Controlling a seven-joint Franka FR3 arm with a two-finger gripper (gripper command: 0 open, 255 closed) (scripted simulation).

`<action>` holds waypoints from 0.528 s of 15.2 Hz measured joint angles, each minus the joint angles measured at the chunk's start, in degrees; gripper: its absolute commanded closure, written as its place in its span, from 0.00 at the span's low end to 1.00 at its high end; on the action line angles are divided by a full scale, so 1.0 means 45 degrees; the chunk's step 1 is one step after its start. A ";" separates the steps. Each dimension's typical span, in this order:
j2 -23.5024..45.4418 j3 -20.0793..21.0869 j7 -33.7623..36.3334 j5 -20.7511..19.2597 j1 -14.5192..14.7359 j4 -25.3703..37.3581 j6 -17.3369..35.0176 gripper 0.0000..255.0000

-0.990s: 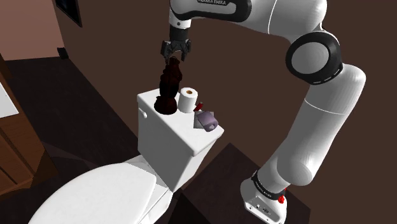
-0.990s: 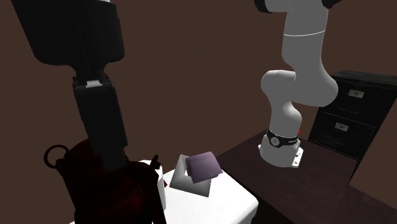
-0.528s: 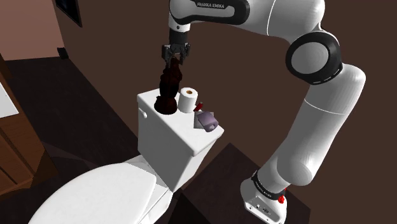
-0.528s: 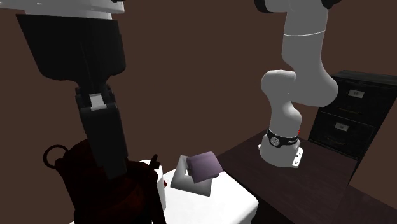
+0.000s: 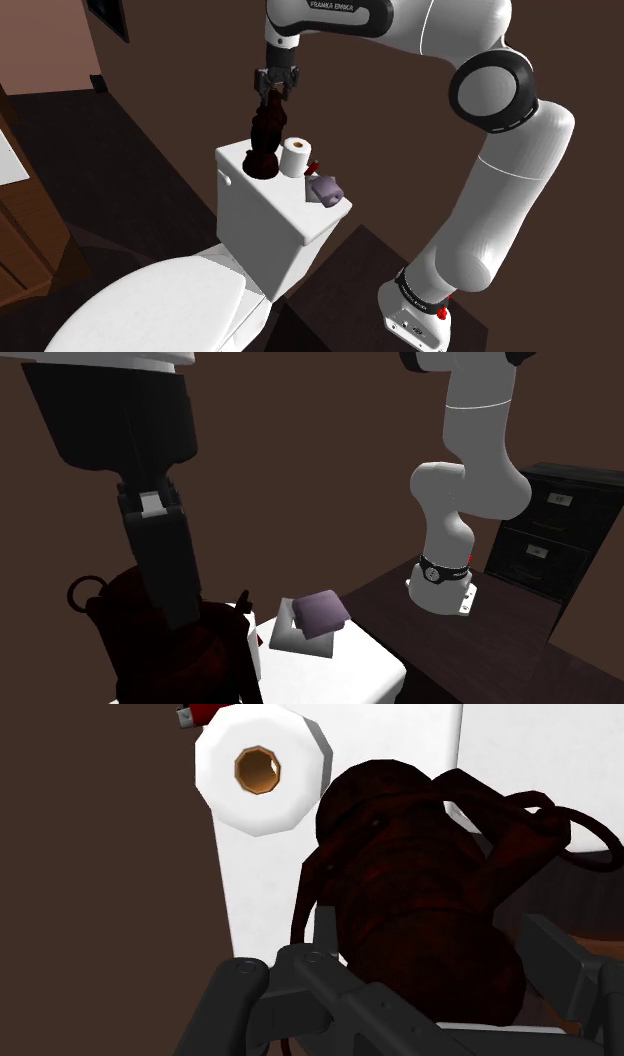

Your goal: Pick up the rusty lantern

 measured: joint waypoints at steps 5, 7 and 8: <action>0.0088 0.0007 -0.0051 0.0008 0.0018 0.0909 -0.0831 1.00; 0.0215 0.0005 -0.0082 0.0008 0.0022 0.1454 -0.1248 1.00; 0.0232 0.0002 -0.0105 0.0009 0.0018 0.1649 -0.1426 1.00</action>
